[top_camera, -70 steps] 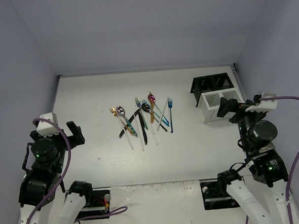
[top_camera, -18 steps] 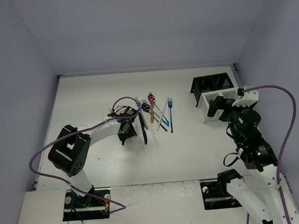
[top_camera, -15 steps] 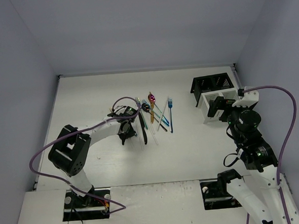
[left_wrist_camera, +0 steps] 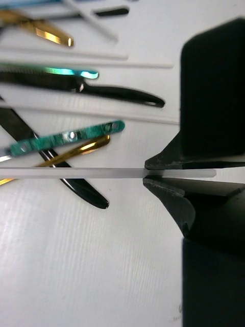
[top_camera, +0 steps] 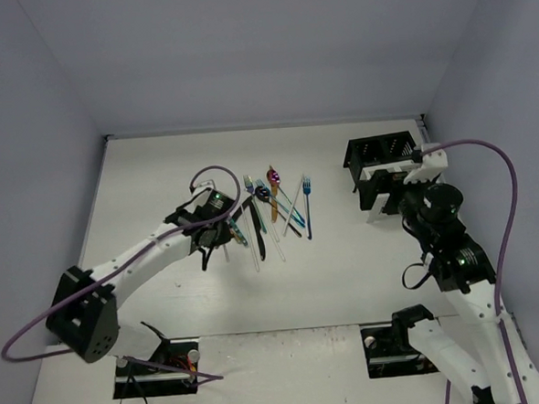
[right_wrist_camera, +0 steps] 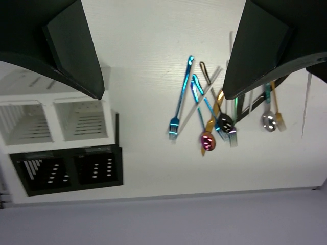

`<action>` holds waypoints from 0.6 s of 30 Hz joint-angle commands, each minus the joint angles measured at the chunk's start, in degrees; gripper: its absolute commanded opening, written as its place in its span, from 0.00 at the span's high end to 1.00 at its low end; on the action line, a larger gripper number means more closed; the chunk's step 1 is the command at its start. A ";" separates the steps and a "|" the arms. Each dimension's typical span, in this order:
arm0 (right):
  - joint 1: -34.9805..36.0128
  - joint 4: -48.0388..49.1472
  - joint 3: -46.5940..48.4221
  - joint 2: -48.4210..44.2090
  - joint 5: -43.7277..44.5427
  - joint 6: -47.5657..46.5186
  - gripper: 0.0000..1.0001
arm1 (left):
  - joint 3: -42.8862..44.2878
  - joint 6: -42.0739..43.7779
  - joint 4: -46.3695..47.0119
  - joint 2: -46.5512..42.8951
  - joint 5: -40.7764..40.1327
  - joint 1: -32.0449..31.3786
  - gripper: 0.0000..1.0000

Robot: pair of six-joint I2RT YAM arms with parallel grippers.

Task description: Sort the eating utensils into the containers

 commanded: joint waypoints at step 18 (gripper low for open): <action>25.83 21.38 20.36 30.84 -7.56 13.51 0.15 | 2.31 39.06 25.84 -22.28 21.66 -4.06 1.00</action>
